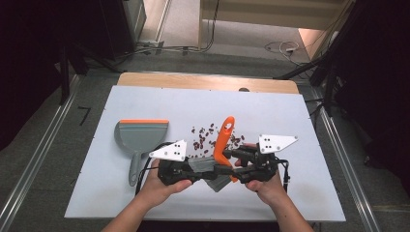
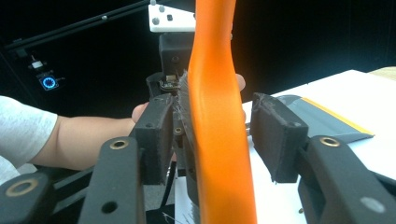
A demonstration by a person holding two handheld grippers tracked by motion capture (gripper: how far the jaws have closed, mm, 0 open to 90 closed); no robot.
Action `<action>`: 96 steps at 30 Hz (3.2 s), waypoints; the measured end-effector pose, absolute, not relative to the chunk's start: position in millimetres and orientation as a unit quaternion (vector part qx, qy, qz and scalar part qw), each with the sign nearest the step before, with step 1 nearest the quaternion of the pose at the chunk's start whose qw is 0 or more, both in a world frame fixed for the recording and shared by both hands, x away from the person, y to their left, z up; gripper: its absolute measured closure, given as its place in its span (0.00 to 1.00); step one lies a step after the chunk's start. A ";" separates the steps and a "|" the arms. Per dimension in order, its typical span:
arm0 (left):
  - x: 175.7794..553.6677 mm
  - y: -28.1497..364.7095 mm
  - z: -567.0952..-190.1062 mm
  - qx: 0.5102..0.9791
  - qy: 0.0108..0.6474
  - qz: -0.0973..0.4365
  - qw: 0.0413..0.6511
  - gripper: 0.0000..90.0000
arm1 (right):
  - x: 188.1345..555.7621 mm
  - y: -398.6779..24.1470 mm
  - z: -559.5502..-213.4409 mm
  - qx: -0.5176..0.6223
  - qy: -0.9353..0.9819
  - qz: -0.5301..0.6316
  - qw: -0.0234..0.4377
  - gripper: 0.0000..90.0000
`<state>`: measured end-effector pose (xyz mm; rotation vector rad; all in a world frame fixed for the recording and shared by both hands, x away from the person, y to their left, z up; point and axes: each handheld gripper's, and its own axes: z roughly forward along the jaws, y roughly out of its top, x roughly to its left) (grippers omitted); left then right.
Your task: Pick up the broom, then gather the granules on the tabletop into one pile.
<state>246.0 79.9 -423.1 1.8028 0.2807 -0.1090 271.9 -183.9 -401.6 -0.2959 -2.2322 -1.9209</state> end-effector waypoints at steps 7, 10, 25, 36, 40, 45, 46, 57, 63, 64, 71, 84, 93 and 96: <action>245.8 77.2 -424.2 0.780 0.116 -0.066 0.612 0.95 | 271.8 -182.5 -403.9 -0.083 -0.751 -0.647 0.107 0.64; 245.7 75.8 -424.8 0.781 0.111 -0.070 0.610 0.95 | 271.9 -181.5 -405.0 -0.084 -0.752 -0.645 0.109 0.70; 249.6 78.6 -427.4 0.774 0.124 -0.078 0.615 0.89 | 274.4 -184.0 -404.5 -0.101 -0.752 -0.640 0.122 0.76; 245.3 99.8 -428.6 0.774 0.221 0.024 0.593 0.15 | 284.5 -203.1 -396.1 -0.196 -0.773 -0.602 0.021 0.76; 245.1 110.9 -429.5 0.769 0.240 0.039 0.591 0.07 | 288.4 -207.0 -393.0 -0.242 -0.796 -0.555 -0.028 0.76; 240.5 126.5 -430.9 0.762 0.261 0.065 0.589 0.00 | 296.9 -214.3 -394.3 -0.284 -0.810 -0.508 -0.072 0.76; 239.5 129.2 -431.3 0.761 0.263 0.066 0.590 0.00 | 299.9 -217.2 -394.3 -0.291 -0.812 -0.500 -0.080 0.76; 231.5 163.2 -441.8 0.754 0.284 0.095 0.585 0.00 | 343.0 -249.2 -394.9 -0.375 -0.817 -0.405 -0.165 0.76; 228.2 178.8 -446.5 0.751 0.300 0.109 0.578 0.00 | 368.5 -250.9 -403.3 -0.416 -0.820 -0.339 -0.198 0.76; 227.6 181.3 -448.7 0.752 0.305 0.111 0.574 0.00 | 368.5 -250.9 -403.3 -0.416 -0.820 -0.339 -0.198 0.76; 223.6 188.5 -458.3 0.749 0.317 0.133 0.566 0.00 | 392.5 -228.8 -408.8 -0.410 -0.840 -0.255 -0.248 0.76; 221.6 202.0 -460.3 0.728 0.325 0.144 0.586 0.00 | 422.0 -184.2 -424.5 -0.383 -0.861 -0.172 -0.287 0.76; 221.2 201.2 -462.4 0.730 0.328 0.157 0.579 0.00 | 429.4 -168.7 -445.4 -0.372 -0.874 -0.149 -0.277 0.76; 221.6 200.9 -462.7 0.731 0.328 0.157 0.577 0.00 | 425.2 -157.1 -448.7 -0.361 -0.883 -0.141 -0.266 0.76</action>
